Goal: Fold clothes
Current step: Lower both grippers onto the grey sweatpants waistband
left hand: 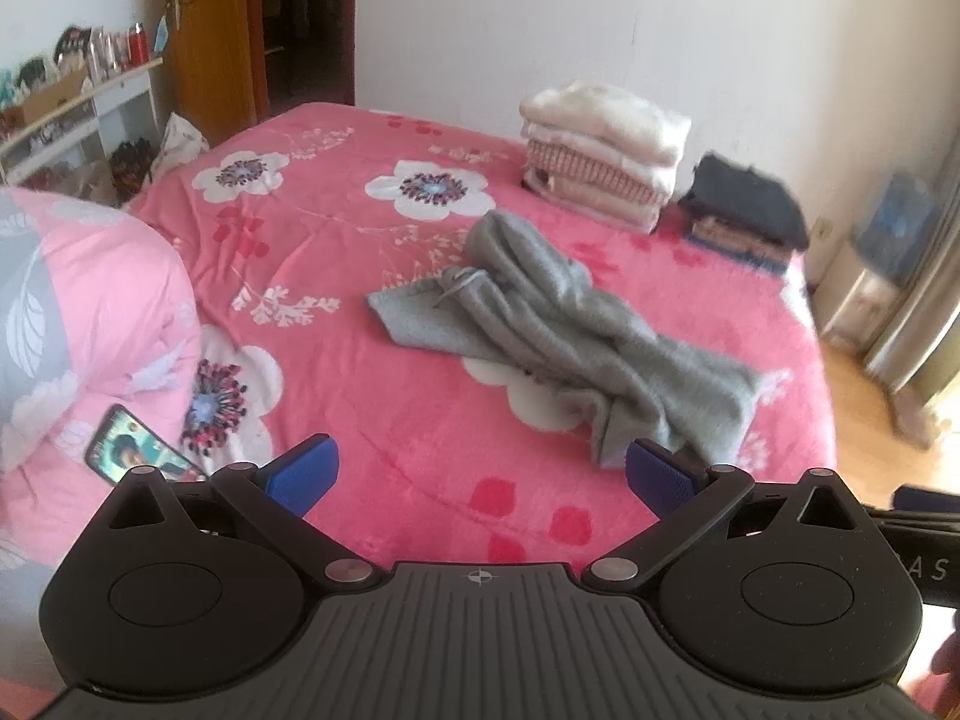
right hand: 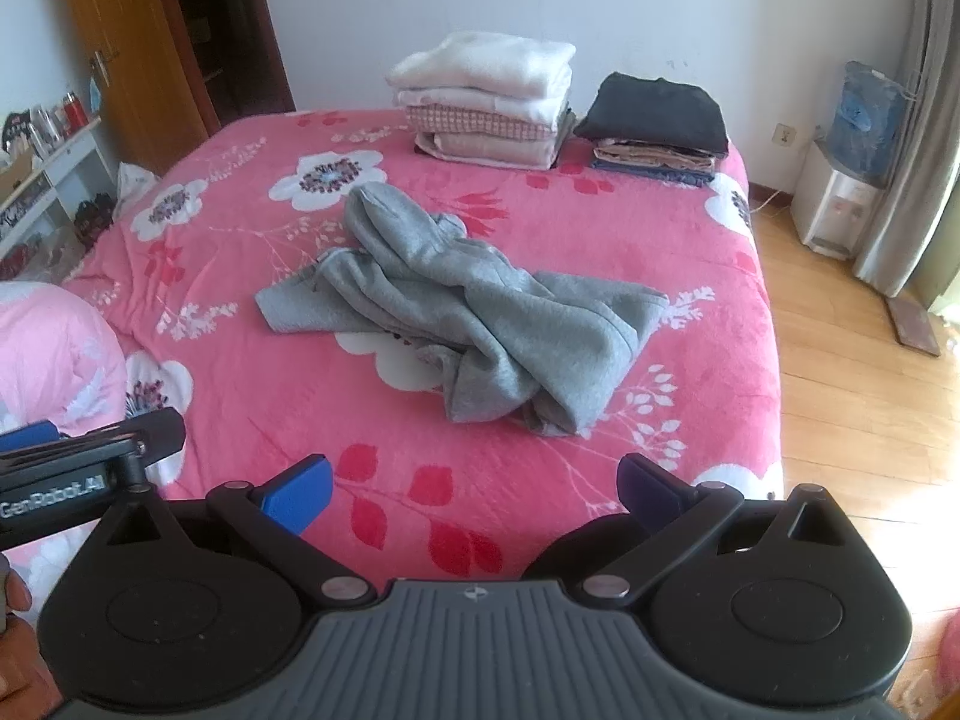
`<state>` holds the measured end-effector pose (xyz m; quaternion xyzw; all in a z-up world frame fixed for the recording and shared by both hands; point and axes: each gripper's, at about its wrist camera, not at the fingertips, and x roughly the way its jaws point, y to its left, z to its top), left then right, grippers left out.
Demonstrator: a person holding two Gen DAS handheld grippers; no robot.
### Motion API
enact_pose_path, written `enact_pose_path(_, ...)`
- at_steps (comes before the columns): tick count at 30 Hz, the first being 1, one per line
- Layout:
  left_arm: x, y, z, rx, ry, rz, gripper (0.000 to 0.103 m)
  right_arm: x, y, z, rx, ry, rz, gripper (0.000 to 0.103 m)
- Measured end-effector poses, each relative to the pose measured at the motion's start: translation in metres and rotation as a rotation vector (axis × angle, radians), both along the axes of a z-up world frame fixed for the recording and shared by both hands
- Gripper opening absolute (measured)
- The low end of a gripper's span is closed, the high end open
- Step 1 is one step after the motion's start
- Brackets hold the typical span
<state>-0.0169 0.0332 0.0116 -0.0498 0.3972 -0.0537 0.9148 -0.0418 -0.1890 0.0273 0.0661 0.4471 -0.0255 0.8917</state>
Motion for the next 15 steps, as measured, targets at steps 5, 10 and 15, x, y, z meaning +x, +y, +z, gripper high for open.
enact_pose_path(5,0.026,0.032,0.001,-0.169,-0.028,0.008,0.103,0.012,-0.002,0.004,0.011,-0.052,0.046,0.103)
enact_pose_path(10,0.081,0.049,-0.007,-0.191,-0.027,0.039,0.103,0.044,-0.015,0.012,-0.016,-0.128,0.074,0.103)
enact_pose_path(15,0.147,0.063,-0.020,-0.168,-0.074,0.078,0.103,0.096,-0.038,0.028,-0.013,-0.250,0.096,0.103)
